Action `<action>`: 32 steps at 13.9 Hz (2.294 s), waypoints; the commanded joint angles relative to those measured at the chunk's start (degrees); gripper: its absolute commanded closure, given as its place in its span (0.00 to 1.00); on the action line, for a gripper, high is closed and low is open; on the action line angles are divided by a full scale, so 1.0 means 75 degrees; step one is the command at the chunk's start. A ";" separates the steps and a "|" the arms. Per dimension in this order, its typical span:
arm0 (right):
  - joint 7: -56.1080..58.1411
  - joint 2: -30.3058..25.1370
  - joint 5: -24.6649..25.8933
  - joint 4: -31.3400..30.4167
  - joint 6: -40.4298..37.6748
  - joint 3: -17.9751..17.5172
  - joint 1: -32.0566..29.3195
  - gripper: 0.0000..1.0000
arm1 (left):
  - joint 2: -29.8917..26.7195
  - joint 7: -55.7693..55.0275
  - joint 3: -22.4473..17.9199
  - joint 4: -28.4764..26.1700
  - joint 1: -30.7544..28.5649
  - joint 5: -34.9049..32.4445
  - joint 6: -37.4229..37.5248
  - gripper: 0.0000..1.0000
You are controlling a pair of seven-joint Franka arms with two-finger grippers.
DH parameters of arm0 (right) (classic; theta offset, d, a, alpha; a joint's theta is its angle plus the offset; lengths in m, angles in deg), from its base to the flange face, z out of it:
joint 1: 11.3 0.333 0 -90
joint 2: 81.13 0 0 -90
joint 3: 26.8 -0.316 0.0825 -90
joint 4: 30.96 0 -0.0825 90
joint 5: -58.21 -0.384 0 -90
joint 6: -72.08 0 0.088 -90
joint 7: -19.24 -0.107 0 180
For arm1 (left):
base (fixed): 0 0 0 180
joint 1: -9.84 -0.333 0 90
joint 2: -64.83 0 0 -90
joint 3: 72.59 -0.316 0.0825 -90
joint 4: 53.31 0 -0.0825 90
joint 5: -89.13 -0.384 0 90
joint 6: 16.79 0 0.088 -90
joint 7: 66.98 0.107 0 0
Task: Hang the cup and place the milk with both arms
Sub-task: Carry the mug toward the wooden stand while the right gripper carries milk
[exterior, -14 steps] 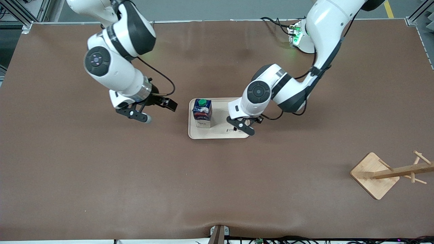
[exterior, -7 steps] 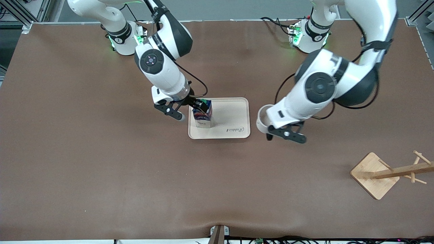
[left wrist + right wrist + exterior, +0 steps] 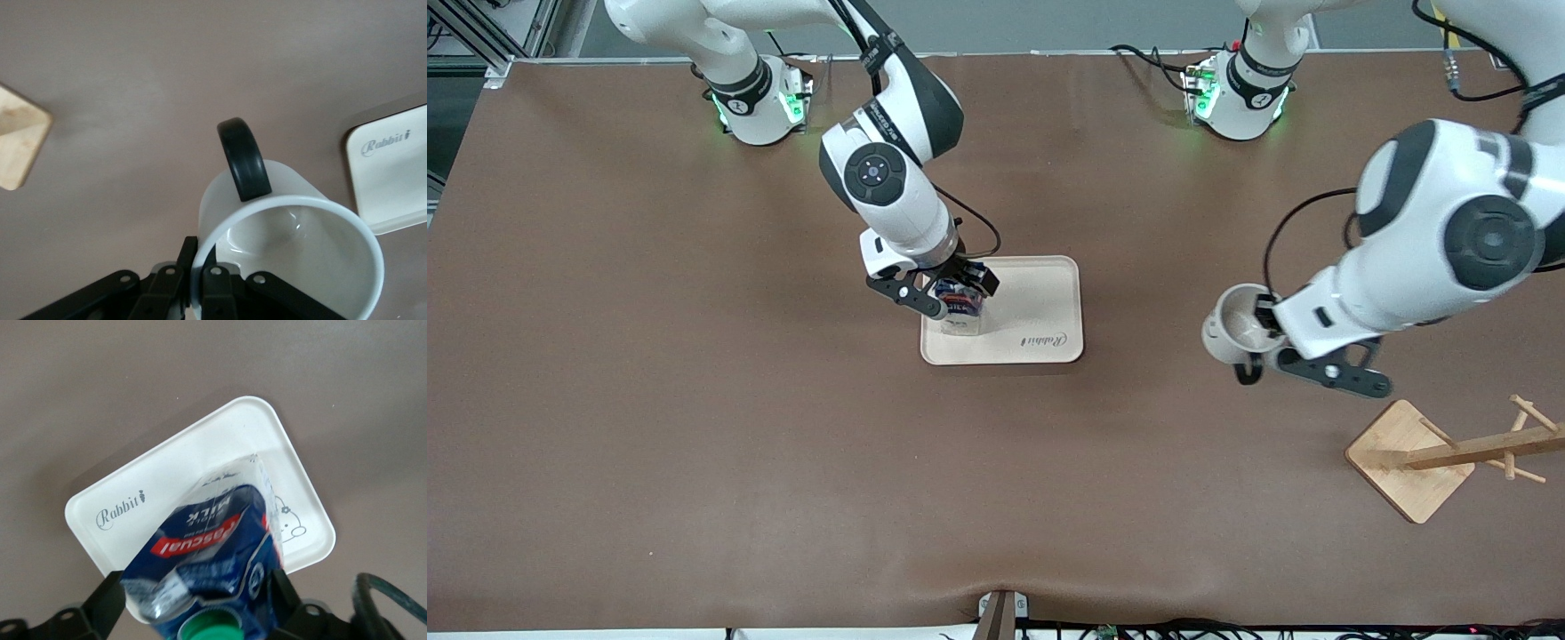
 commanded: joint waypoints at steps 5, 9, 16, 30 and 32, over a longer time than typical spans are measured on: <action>-0.0334 0.0051 0.0218 0.0973 -0.0953 0.0124 -0.0248 1.00 | -0.0048 0.1879 -0.0032 0.0378 -0.0809 -0.0572 0.0396 1.00; -0.0173 0.0016 0.0265 0.2256 -0.3290 0.0124 -0.1093 1.00 | -0.0037 0.2527 -0.0114 0.0506 -0.1195 -0.0761 0.0408 1.00; 0.1090 -0.0603 0.2313 0.1627 -0.4627 0.0265 -0.1947 1.00 | -0.0001 0.3207 -0.0138 0.0729 -0.1771 -0.0819 0.0443 1.00; 0.6507 -0.2387 0.2304 -0.2641 -0.1583 0.0253 -0.6003 1.00 | -0.0013 0.3640 -0.0244 0.0729 -0.1806 -0.0831 0.0455 1.00; 0.6578 -0.2398 0.2245 -0.2946 -0.1302 0.0241 -0.6110 1.00 | -0.0002 0.3874 -0.0244 0.0729 -0.1806 -0.0831 0.0455 1.00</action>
